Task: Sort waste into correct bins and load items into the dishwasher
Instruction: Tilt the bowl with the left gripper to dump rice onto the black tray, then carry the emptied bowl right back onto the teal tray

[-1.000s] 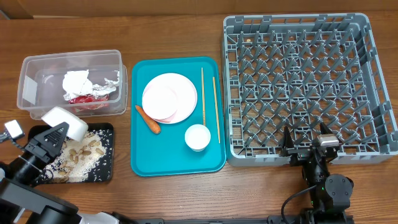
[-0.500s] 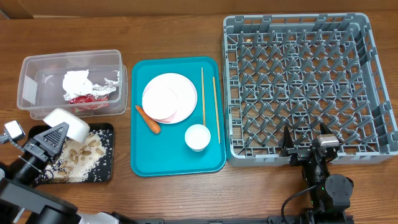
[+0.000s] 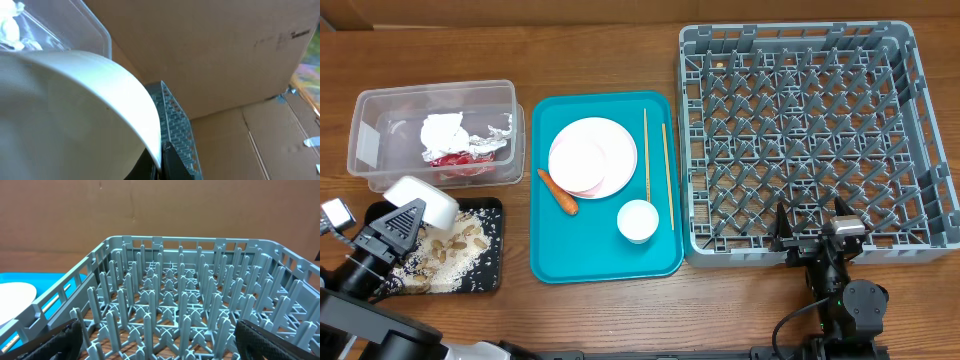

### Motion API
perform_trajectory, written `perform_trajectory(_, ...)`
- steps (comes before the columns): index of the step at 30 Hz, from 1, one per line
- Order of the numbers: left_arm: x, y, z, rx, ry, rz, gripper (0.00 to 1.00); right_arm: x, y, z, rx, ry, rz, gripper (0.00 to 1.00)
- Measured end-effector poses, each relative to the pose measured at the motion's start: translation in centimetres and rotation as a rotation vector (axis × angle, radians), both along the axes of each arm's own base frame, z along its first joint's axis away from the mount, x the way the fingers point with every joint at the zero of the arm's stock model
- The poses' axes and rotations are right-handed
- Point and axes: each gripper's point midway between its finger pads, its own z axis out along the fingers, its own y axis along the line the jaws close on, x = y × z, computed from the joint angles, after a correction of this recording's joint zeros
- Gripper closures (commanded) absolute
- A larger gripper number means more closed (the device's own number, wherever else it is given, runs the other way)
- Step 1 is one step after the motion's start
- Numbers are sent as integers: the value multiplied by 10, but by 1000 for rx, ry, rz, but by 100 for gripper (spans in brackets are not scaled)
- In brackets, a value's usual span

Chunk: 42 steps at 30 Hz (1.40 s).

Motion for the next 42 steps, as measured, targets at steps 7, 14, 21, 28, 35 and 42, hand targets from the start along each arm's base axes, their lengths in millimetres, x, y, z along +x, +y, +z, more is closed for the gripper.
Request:
perform_trajectory(7,-1,1,-1,-31,20,5,96,0,0,0,-1,1,0,0)
perform_trajectory(14,0,3,-2,-16,12,8,96,0,0,0,0,1,0,0)
perform_trajectory(21,0,3,-3,-27,22,8,96,0,0,0,0,0,0,0)
perform_trajectory(28,10,13,16,-16,41,-9,96,0,0,0,-1,1,0,0)
perform_trajectory(35,60,26,31,220,295,-104,96,0,0,0,0,1,0,0)
perform_trajectory(42,96,-35,19,395,613,-194,96,0,0,0,0,1,0,0)
